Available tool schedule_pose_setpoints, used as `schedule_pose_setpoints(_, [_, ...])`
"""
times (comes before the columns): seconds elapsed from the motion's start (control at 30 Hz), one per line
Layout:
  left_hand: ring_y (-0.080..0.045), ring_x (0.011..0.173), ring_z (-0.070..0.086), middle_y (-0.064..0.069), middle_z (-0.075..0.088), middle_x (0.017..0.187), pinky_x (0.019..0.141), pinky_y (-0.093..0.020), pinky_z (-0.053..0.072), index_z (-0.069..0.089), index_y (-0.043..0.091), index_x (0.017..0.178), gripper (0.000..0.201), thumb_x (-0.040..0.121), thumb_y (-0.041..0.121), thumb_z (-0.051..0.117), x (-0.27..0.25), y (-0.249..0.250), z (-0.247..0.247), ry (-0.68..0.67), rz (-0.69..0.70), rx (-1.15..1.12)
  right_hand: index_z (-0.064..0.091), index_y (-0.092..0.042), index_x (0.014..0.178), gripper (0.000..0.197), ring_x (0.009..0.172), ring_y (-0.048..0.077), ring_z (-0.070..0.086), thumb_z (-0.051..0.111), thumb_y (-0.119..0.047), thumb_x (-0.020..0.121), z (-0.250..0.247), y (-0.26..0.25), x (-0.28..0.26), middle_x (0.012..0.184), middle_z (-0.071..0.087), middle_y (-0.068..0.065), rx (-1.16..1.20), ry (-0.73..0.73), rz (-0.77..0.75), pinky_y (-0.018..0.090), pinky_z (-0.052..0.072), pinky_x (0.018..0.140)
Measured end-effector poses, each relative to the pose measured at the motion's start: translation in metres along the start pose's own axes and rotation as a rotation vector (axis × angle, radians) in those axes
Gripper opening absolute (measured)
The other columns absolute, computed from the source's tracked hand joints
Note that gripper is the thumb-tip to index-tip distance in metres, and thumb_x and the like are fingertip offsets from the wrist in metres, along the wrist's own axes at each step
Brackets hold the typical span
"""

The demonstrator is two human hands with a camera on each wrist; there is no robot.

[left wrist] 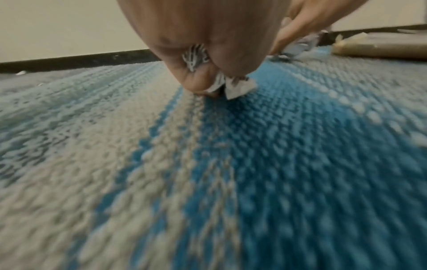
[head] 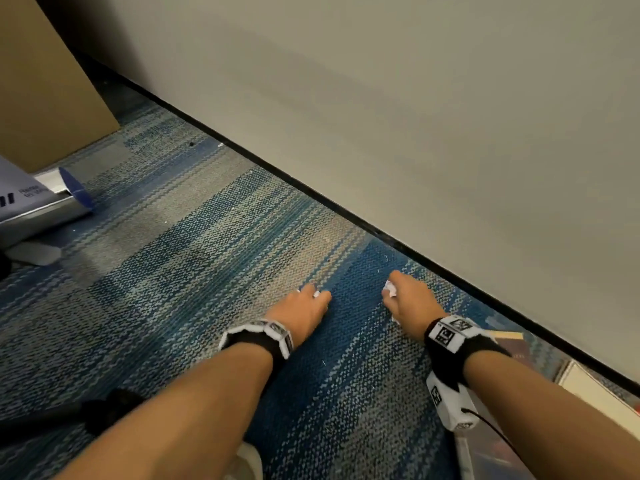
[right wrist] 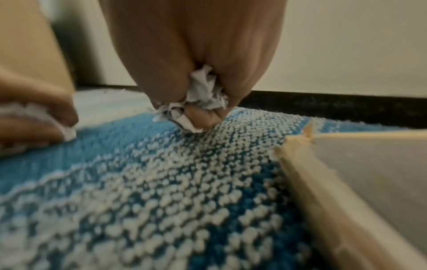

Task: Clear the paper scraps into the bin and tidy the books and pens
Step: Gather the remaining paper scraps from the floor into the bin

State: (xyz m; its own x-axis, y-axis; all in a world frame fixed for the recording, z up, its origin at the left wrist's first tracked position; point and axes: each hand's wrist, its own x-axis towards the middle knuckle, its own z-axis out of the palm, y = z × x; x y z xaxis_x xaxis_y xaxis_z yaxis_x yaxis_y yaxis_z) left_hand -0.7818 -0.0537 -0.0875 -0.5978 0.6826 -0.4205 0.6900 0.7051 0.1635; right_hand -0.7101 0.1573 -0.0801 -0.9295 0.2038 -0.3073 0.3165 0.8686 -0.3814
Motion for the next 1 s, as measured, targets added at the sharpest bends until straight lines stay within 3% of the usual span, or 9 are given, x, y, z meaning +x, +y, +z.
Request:
schedule_pose_setpoints(0.1, [-0.034,0.095,0.057,-0.018,0.051,0.113,0.078,-0.043,0.049,0.044,0.006,0.121,0.029,0.103,0.027,0.033,0.014,-0.006,-0.028,0.012,-0.046,-0.056,0.042,-0.011,0.087,0.020,0.072,0.031,0.052,0.050,-0.026,0.097,-0.013,0.007,-0.010,0.069,0.051,0.007,0.165,0.016,0.016,0.037,0.031,0.062])
schedule_pose_setpoints(0.2, [-0.035,0.094,0.059,-0.021,0.058,0.111,0.078,-0.041,0.049,0.047,0.005,0.118,0.027,0.102,0.024,0.038,0.033,-0.008,-0.073,0.052,-0.063,-0.060,0.054,-0.005,0.105,0.025,0.092,0.037,0.060,0.052,-0.028,0.097,-0.029,0.015,-0.020,0.095,0.064,0.020,0.202,0.003,0.010,0.036,0.040,0.071])
schedule_pose_setpoints(0.27, [-0.036,0.092,0.059,-0.022,0.060,0.110,0.074,-0.039,0.047,0.048,0.007,0.117,0.025,0.101,0.024,0.040,0.040,-0.005,-0.100,0.036,-0.067,-0.047,0.055,-0.002,0.113,0.031,0.100,0.035,0.059,0.052,-0.028,0.097,-0.043,0.019,-0.031,0.107,0.064,0.020,0.237,0.019,0.042,0.031,0.035,0.071])
schedule_pose_setpoints(0.4, [-0.033,0.084,0.055,-0.020,0.061,0.108,0.069,-0.036,0.044,0.047,0.010,0.122,0.027,0.103,0.025,0.036,0.031,0.006,-0.137,-0.060,-0.032,0.037,0.055,0.001,0.117,0.033,0.103,0.035,0.057,0.053,-0.026,0.097,-0.066,0.027,-0.068,0.113,0.062,0.021,0.338,0.071,0.108,0.032,0.035,0.075])
schedule_pose_setpoints(0.47, [-0.030,0.078,0.052,-0.019,0.062,0.102,0.067,-0.035,0.042,0.048,0.009,0.119,0.026,0.102,0.025,0.037,0.023,0.017,-0.148,-0.029,0.011,0.020,0.055,-0.002,0.116,0.032,0.094,0.034,0.059,0.053,-0.028,0.097,-0.074,0.033,-0.092,0.105,0.064,0.018,0.393,0.093,0.164,0.033,0.038,0.074])
schedule_pose_setpoints(0.6, [-0.037,0.078,0.059,-0.020,0.064,0.088,0.067,-0.039,0.046,0.051,0.008,0.108,0.022,0.100,0.026,0.042,0.018,0.060,-0.144,0.053,0.130,-0.135,0.056,-0.007,0.097,0.022,0.071,0.026,0.055,0.054,-0.029,0.096,-0.078,0.057,-0.134,0.082,0.063,0.010,0.485,0.189,0.277,0.036,0.039,0.068])
schedule_pose_setpoints(0.77, [-0.035,0.080,0.057,-0.019,0.064,0.092,0.062,-0.033,0.034,0.051,0.006,0.107,0.022,0.100,0.025,0.044,0.017,0.132,-0.111,0.055,0.388,-0.226,0.054,-0.010,0.088,0.020,0.068,0.027,0.057,0.054,-0.028,0.095,-0.062,0.087,-0.200,0.074,0.061,0.007,0.524,0.332,0.458,0.036,0.043,0.066])
schedule_pose_setpoints(0.87, [-0.029,0.076,0.051,-0.019,0.063,0.094,0.063,-0.032,0.033,0.051,0.007,0.107,0.022,0.101,0.025,0.042,0.013,0.190,-0.103,-0.002,0.558,-0.200,0.051,-0.014,0.088,0.020,0.061,0.023,0.056,0.055,-0.032,0.095,-0.065,0.096,-0.269,0.069,0.060,0.006,0.434,0.362,0.525,0.035,0.044,0.063])
schedule_pose_setpoints(1.0, [-0.032,0.088,0.056,-0.019,0.065,0.101,0.074,-0.036,0.042,0.052,0.010,0.112,0.023,0.099,0.028,0.044,-0.013,0.282,-0.094,-0.029,0.733,-0.204,0.049,-0.020,0.088,0.014,0.067,0.017,0.051,0.053,-0.031,0.096,-0.087,0.102,-0.387,0.076,0.056,-0.002,0.316,0.411,0.657,0.031,0.033,0.061])
